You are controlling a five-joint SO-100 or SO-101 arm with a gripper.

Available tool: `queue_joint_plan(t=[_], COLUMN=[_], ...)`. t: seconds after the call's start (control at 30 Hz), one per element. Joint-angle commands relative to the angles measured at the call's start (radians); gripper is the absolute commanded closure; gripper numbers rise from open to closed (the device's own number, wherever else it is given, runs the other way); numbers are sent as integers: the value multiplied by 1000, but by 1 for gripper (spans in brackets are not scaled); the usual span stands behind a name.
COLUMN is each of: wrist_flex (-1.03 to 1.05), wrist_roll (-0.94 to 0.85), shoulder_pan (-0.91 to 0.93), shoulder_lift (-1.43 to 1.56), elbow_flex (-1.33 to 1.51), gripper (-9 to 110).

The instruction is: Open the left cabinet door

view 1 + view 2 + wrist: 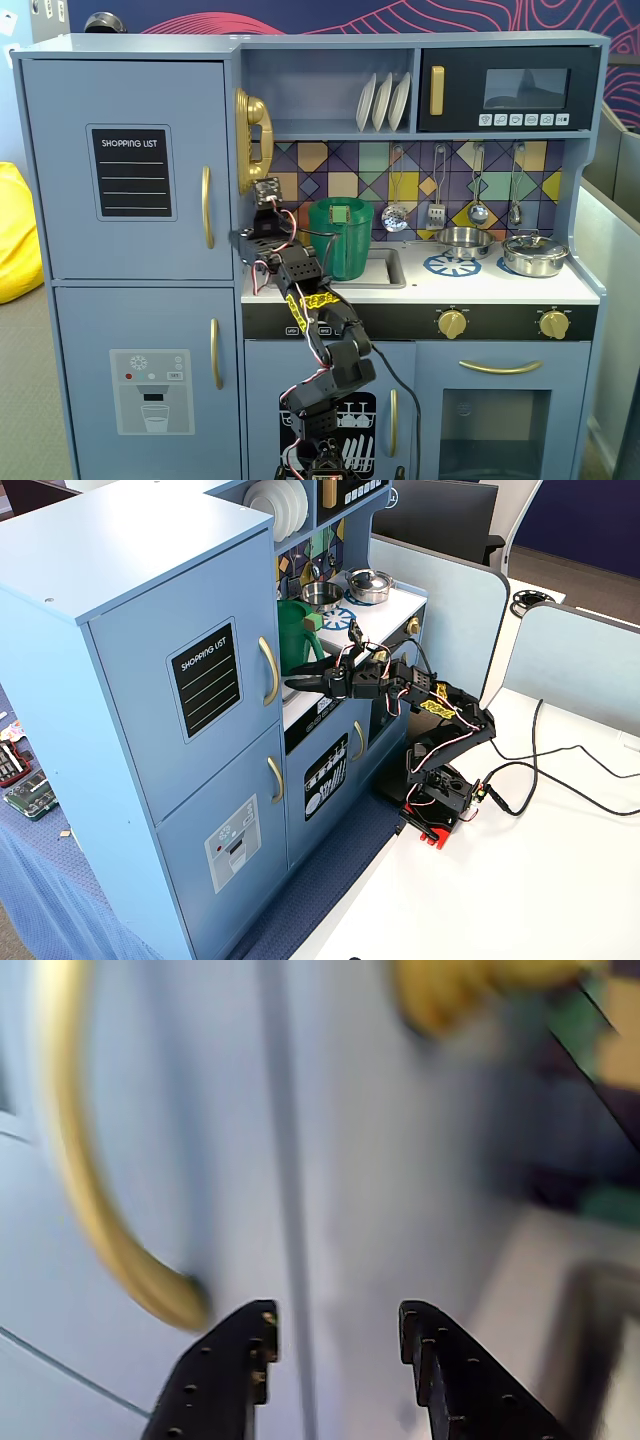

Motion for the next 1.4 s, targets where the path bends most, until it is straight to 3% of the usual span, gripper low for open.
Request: queue_joint_plan(t=[0.0,0.33,0.93,1.37], wrist_flex=[-83,-173,-316,-391], wrist_roll=[-64,-221,-241,-523], shoulder_pan=[-46,-155,-235,-483], shoulder_lift=[-18,-11,-135,-29], elbow_flex=[-89,-81,-121,38], gripper=[91,90,89,92])
